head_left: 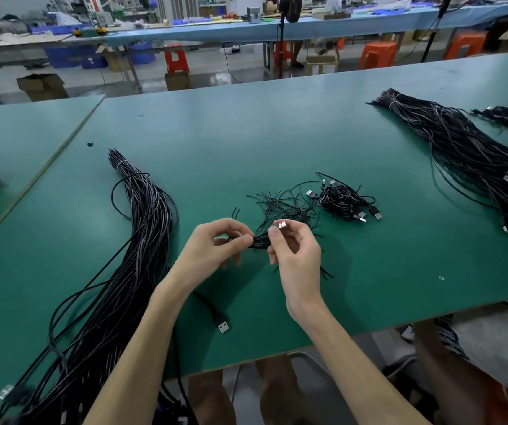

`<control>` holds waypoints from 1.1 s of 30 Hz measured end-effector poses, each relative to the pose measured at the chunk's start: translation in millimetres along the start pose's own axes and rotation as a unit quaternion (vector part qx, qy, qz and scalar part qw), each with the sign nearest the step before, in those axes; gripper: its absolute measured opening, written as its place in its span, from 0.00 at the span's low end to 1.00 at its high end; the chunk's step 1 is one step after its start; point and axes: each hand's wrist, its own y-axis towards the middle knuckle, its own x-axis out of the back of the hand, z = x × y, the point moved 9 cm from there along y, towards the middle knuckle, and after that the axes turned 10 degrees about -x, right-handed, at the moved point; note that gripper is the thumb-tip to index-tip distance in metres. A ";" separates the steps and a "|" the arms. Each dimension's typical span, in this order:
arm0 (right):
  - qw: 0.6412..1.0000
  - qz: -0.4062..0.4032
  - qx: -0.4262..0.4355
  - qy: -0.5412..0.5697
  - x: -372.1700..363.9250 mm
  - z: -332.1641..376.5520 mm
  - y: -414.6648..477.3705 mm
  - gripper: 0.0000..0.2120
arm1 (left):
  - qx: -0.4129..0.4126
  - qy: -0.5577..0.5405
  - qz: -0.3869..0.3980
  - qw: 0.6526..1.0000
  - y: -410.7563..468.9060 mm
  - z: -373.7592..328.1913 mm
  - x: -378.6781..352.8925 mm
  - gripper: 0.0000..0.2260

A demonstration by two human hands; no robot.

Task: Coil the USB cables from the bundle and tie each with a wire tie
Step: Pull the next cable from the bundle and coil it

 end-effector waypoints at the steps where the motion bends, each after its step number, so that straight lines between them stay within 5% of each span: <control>1: 1.000 -0.003 -0.002 0.003 1.2 -0.2 0.7 0.04 | 0.005 0.030 0.024 0.999 0.2 -1.3 -1.3 0.04; 6: 1.000 0.017 -0.005 0.000 -5.4 -0.3 0.5 0.04 | -0.008 0.243 0.098 0.965 0.6 -10.4 8.0 0.11; 11: 0.999 0.020 -0.016 0.037 -4.4 0.9 -0.7 0.08 | -0.093 0.330 0.059 0.937 7.0 -28.6 4.6 0.07; 15: 0.999 0.029 -0.040 0.014 -7.1 -5.4 0.1 0.10 | -0.061 0.288 -0.059 0.954 21.8 -34.0 18.4 0.06; 19: 0.991 0.081 -0.027 -0.099 -22.5 -7.2 -1.7 0.06 | 0.086 0.089 -0.153 0.981 43.7 -22.6 13.0 0.02; 24: 0.988 0.091 -0.033 -0.118 -26.7 -7.9 -1.7 0.04 | 0.142 0.067 -0.085 0.984 91.0 -30.0 -40.8 0.10; 30: 0.979 0.101 -0.019 -0.178 -26.1 -5.6 -3.1 0.05 | 0.179 0.099 -0.011 0.979 121.6 -20.7 -107.9 0.08; 33: 0.986 0.112 -0.049 -0.112 -25.6 -10.9 -3.6 0.03 | 0.169 0.121 -0.002 0.978 126.0 -13.8 -123.8 0.10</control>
